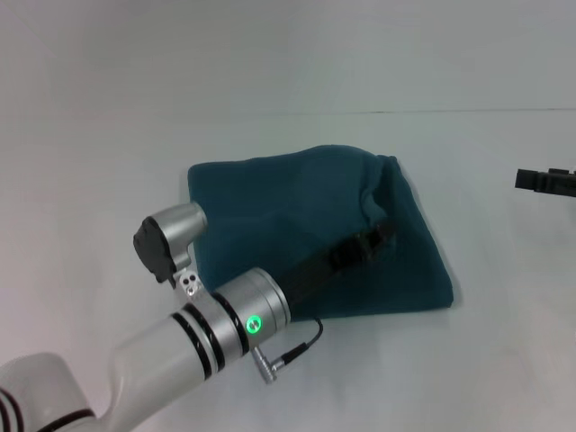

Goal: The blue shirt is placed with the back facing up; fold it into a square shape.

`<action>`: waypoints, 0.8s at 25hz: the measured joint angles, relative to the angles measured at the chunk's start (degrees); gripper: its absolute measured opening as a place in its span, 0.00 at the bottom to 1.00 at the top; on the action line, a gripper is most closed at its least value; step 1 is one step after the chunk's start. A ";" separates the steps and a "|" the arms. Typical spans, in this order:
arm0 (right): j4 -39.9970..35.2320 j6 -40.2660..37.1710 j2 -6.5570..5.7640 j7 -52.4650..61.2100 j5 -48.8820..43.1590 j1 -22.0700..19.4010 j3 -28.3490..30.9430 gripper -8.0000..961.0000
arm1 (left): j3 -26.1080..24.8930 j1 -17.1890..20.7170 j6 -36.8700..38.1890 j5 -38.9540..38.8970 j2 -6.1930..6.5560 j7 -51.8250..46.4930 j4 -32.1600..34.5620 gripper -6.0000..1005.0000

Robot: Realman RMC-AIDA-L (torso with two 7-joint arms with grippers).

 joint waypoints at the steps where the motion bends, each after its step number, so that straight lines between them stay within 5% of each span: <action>1: 0.02 0.09 0.14 -0.07 -0.36 0.18 -0.01 0.94 | -1.23 0.52 0.38 2.04 0.00 0.06 0.08 0.17; 10: 0.55 0.36 0.75 2.25 -2.58 1.54 -0.11 0.94 | -3.43 2.03 5.34 10.39 0.01 -2.60 3.20 0.19; 14: 0.62 0.39 0.74 4.67 -3.46 2.30 -0.11 0.94 | -3.32 3.01 10.13 13.02 0.11 -4.33 6.21 0.38; 20: 1.35 0.23 1.19 8.92 -5.13 4.57 -0.76 0.94 | -2.68 8.93 24.82 15.55 0.45 -7.89 19.17 0.57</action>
